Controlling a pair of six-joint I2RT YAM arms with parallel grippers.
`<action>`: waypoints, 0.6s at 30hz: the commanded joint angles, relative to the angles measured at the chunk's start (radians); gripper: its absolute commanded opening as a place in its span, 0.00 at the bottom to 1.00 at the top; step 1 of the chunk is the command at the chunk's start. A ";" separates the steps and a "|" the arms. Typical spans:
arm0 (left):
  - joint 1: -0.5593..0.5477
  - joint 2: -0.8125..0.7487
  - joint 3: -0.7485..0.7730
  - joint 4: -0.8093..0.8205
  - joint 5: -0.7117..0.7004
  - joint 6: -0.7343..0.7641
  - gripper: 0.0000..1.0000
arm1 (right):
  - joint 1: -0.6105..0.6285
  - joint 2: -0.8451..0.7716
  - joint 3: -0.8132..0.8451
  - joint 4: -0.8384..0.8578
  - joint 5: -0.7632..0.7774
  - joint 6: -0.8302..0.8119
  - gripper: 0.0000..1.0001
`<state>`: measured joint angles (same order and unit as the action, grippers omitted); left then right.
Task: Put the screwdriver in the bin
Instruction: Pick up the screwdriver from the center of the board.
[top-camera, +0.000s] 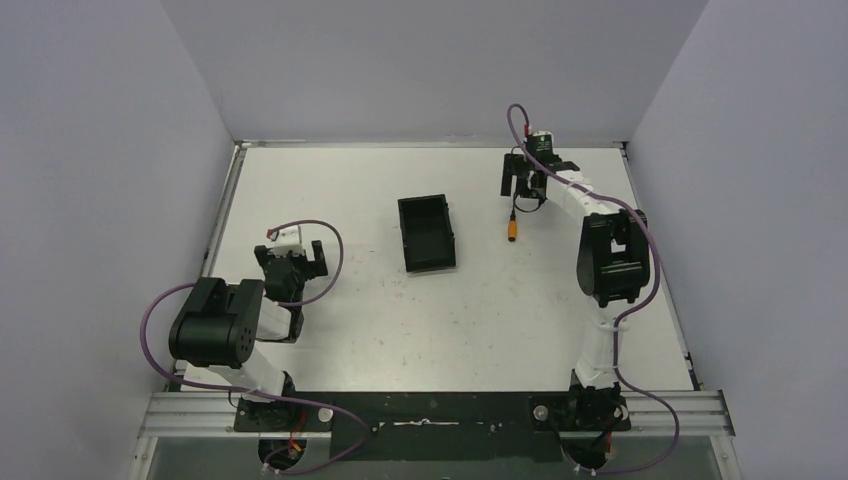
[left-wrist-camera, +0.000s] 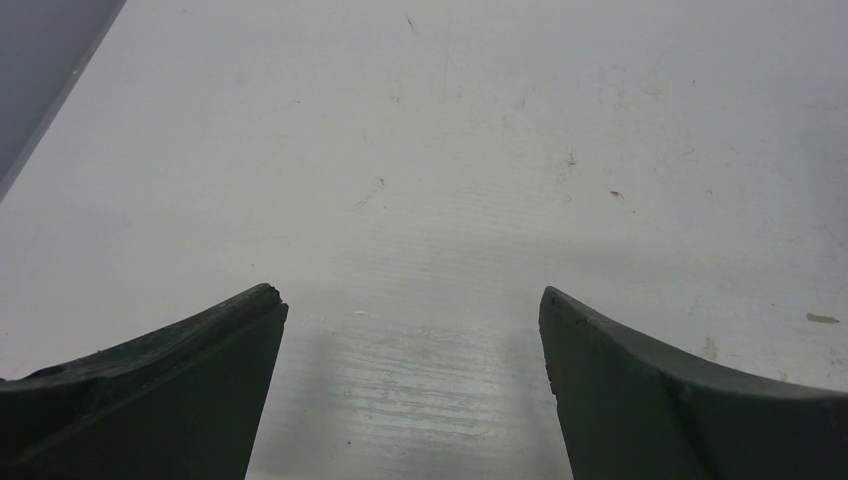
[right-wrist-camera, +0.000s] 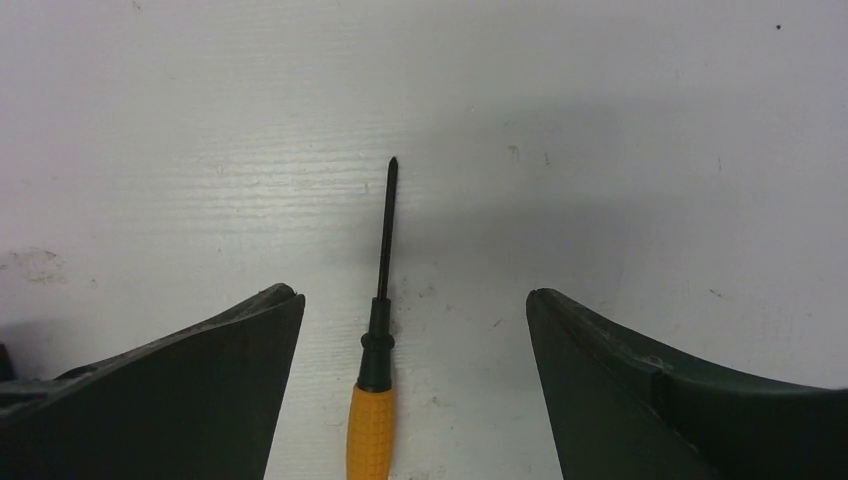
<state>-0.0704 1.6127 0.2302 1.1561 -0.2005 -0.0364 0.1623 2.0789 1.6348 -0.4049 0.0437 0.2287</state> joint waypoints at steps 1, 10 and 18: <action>-0.002 -0.002 0.024 0.053 0.012 0.006 0.97 | 0.000 0.002 -0.019 0.039 -0.008 0.040 0.83; -0.002 -0.001 0.024 0.053 0.012 0.007 0.97 | 0.019 -0.008 -0.143 0.084 -0.012 0.092 0.65; -0.002 -0.001 0.024 0.053 0.012 0.007 0.97 | 0.030 -0.011 -0.175 0.087 -0.017 0.100 0.49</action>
<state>-0.0704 1.6123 0.2310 1.1561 -0.2005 -0.0364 0.1833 2.0865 1.4708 -0.3618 0.0322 0.3084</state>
